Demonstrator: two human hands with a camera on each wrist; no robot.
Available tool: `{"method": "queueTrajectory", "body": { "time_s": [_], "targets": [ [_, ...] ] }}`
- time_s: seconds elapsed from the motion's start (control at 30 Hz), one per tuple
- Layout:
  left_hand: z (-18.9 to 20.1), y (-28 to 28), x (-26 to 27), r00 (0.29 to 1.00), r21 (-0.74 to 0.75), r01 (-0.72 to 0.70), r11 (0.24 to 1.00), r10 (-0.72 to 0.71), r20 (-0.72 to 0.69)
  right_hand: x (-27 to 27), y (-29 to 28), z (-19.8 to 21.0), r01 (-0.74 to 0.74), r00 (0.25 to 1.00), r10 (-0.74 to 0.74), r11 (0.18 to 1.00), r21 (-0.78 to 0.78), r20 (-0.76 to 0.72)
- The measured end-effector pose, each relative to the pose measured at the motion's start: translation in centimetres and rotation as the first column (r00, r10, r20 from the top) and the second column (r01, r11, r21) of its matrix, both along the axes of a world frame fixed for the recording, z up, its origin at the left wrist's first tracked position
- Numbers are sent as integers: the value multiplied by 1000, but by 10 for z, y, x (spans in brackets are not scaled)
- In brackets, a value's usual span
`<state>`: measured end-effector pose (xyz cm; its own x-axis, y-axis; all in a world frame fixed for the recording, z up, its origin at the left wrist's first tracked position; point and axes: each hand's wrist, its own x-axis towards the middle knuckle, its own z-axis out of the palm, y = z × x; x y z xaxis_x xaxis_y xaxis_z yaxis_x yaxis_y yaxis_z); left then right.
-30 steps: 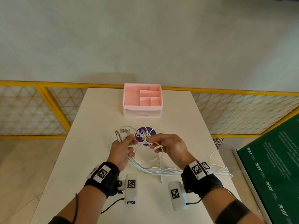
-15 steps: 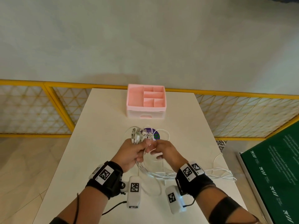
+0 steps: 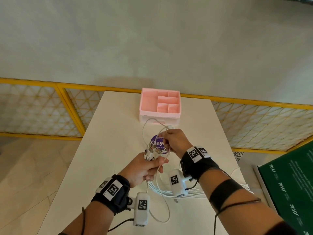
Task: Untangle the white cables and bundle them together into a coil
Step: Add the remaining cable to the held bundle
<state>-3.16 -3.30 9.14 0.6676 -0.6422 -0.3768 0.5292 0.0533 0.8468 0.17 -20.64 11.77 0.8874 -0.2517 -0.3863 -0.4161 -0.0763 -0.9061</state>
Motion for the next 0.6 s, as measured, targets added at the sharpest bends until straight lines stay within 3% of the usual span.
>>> {"method": "queueTrajectory", "body": {
  "time_s": [0.1,0.2,0.27,0.33,0.47,0.6],
  "targets": [
    [-4,-2,4,973,-29,-231,972,231,-21,-1,2,12,-143,988,151,970,-196,29],
    [-7,-4,13,885,-57,-465,883,463,-42,-11,7,15,-310,935,351,868,-388,40],
    [-6,-7,17,838,-78,-545,835,544,-30,-17,10,9,-377,898,440,801,-465,29],
    [-5,-10,20,822,-94,-568,818,570,-1,-26,12,3,-469,850,525,721,-511,-39],
    [-12,-19,22,842,-33,-536,844,537,59,-49,19,-7,-608,706,688,465,-643,-170],
    [-14,-19,25,827,61,-563,824,562,34,-69,15,6,-681,615,769,410,-607,-171]
  ]
}}
